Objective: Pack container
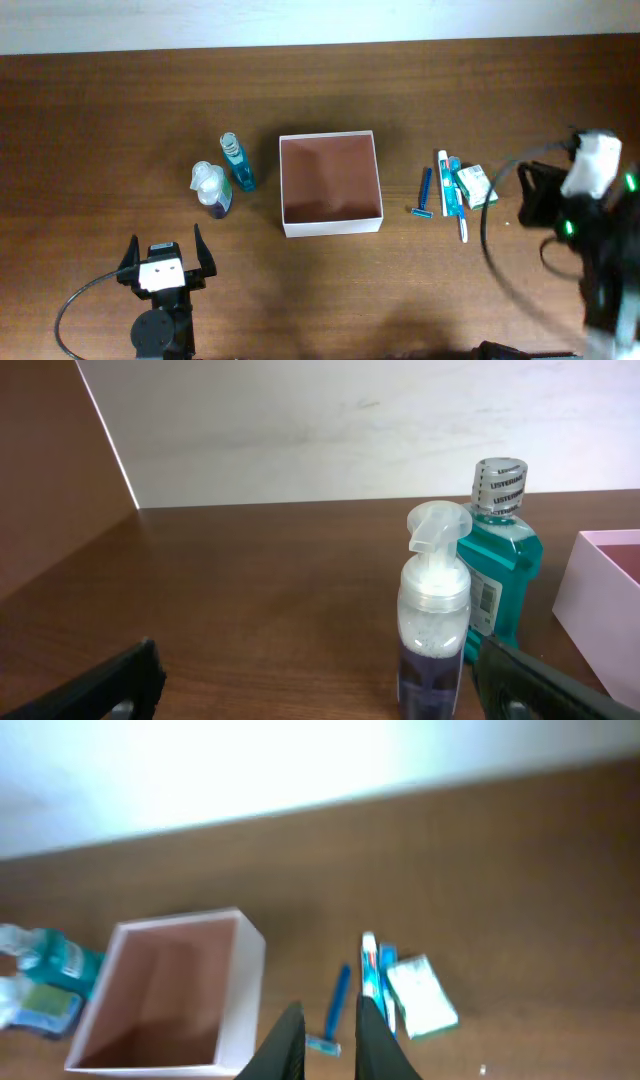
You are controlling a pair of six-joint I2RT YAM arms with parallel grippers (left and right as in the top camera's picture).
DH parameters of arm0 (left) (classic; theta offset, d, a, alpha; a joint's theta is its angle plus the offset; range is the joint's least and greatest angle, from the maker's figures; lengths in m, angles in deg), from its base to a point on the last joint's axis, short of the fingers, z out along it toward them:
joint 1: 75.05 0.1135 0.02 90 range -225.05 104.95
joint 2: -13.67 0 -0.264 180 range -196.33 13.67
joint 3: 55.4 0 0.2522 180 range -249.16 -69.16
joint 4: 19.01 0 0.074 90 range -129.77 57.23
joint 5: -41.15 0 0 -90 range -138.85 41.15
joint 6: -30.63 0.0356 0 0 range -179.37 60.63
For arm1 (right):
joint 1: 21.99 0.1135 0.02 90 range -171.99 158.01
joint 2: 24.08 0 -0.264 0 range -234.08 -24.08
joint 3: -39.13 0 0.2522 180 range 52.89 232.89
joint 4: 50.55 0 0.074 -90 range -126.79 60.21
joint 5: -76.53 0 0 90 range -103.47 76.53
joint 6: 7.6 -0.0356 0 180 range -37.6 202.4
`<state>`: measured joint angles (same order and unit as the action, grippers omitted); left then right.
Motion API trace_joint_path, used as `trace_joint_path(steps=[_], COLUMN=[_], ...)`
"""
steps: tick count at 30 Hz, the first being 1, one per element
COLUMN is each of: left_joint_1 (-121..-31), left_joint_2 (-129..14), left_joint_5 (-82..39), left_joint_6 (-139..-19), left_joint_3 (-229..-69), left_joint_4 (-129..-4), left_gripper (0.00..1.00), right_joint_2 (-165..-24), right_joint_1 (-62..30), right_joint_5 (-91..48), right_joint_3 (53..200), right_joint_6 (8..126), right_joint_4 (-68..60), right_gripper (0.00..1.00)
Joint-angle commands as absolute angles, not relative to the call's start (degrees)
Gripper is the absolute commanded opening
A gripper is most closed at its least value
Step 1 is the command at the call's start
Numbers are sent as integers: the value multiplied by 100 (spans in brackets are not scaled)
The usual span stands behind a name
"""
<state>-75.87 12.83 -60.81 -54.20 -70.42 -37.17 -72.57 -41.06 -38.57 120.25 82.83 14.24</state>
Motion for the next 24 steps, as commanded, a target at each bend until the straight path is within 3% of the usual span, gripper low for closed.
trace_joint_path(steps=[1, 12, 13, 15, 24], left_joint_1=[-7562, -7562, -7562, -7562, -7562], left_joint_2=[1338, 1338, 1338, 1338, 1338], left_joint_5=[-6020, -6020, -6020, -6020, -6020], left_joint_6=[-5326, -5326, -5326, -5324, -5326], left_joint_3=[-6994, -6994, -6994, -6994, -6994], left_joint_4=[-3685, -3685, -3685, -3685, -3685], left_gripper=[100, 99, 99, 99, 99], right_joint_2=[-6274, -4678, -4674, -4678, -4678], right_joint_1=[-4069, -4069, -4069, -4069, -4069], right_joint_5=[-4181, -4242, -4242, -4240, -4240], right_joint_3=[12103, 12095, 12095, 12095, 12095], right_joint_6=[8370, 8370, 8368, 8368, 8368], right_joint_4=[1568, 3009, 3114, 3321, 3483], right_gripper=[10, 11, 23, 99, 99])
